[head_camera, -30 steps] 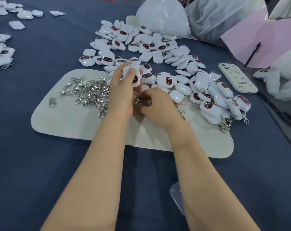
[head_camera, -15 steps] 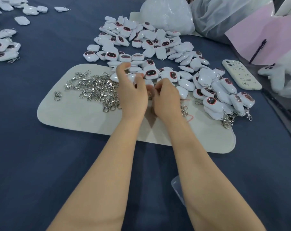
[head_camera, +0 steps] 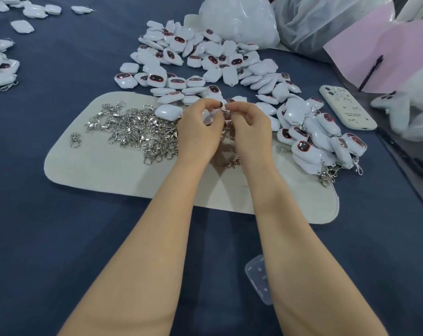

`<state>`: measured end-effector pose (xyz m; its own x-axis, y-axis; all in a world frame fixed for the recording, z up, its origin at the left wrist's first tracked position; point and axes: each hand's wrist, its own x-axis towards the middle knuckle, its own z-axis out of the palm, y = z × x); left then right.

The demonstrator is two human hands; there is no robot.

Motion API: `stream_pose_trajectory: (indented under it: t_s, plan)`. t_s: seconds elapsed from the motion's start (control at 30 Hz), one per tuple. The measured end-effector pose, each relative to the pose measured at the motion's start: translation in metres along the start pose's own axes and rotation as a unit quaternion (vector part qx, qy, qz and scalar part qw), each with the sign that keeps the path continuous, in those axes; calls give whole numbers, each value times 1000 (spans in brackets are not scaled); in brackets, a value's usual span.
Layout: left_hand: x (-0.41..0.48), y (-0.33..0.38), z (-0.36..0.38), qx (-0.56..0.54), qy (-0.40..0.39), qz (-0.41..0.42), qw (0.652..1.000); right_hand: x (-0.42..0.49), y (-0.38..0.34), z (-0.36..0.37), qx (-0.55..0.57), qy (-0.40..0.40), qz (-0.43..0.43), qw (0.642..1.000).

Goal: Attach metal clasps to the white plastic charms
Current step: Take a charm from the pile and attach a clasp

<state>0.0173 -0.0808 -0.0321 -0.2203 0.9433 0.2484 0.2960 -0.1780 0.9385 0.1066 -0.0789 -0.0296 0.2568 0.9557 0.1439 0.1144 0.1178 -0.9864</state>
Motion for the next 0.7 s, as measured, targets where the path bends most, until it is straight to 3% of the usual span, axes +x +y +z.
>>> stream_pose_trajectory:
  t_s: [0.23,0.5,0.7]
  plan:
    - [1,1,-1,12,-2,-12,1000,0,1,2,-36,21,-24,999]
    - [1,1,-2,9,39,42,998,-3,-1,3,-123,45,-46,990]
    - [1,1,-4,6,46,40,998,-8,-4,7,-132,-17,-96,987]
